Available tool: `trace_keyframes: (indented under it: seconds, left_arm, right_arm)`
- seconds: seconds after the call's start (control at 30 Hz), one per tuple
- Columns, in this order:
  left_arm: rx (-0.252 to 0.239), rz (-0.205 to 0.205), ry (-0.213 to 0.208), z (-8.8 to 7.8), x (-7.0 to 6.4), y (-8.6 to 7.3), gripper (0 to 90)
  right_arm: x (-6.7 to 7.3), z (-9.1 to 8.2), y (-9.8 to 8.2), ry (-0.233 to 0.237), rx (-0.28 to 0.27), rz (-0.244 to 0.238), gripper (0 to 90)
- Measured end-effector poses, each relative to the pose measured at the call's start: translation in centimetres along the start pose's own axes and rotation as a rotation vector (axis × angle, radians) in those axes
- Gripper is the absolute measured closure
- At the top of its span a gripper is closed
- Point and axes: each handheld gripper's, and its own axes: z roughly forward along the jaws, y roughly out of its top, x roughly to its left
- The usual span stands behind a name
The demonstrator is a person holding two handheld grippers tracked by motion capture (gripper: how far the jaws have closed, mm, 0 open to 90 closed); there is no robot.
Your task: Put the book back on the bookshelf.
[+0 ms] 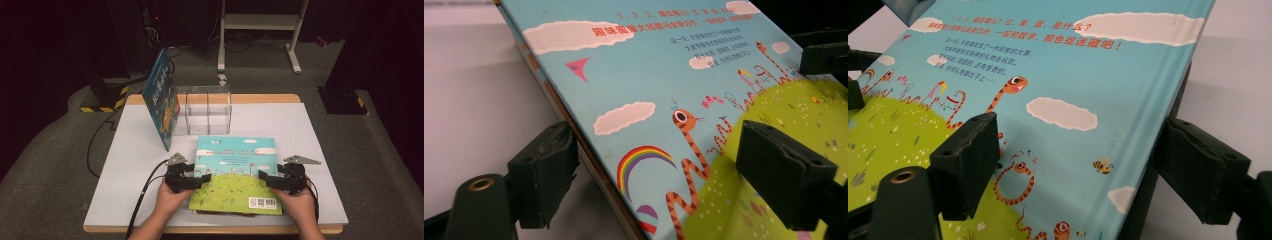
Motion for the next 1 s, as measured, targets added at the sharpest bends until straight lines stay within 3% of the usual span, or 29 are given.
trace_keyframes:
  seconds: [0.37,0.63,0.87,1.0]
  left_arm:
    - [-0.094,0.098,0.038,-0.4,-1.2,2.3,24.5]
    - [-0.143,0.108,0.034,-0.7,-1.3,3.1,28.9]
    - [-0.261,0.12,0.022,-1.7,-1.9,3.6,36.3]
    - [-0.298,0.138,0.015,-2.4,-2.3,3.6,39.1]
  right_arm:
    - [1.1,-0.9,2.1,-0.049,-0.093,-0.068,25.1]
    - [1.8,-1.4,3.1,-0.08,-0.176,-0.09,30.9]
    - [2.6,-2.1,3.7,-0.099,-0.246,-0.108,35.9]
    - [3.0,-2.6,3.7,-0.104,-0.279,-0.119,38.2]
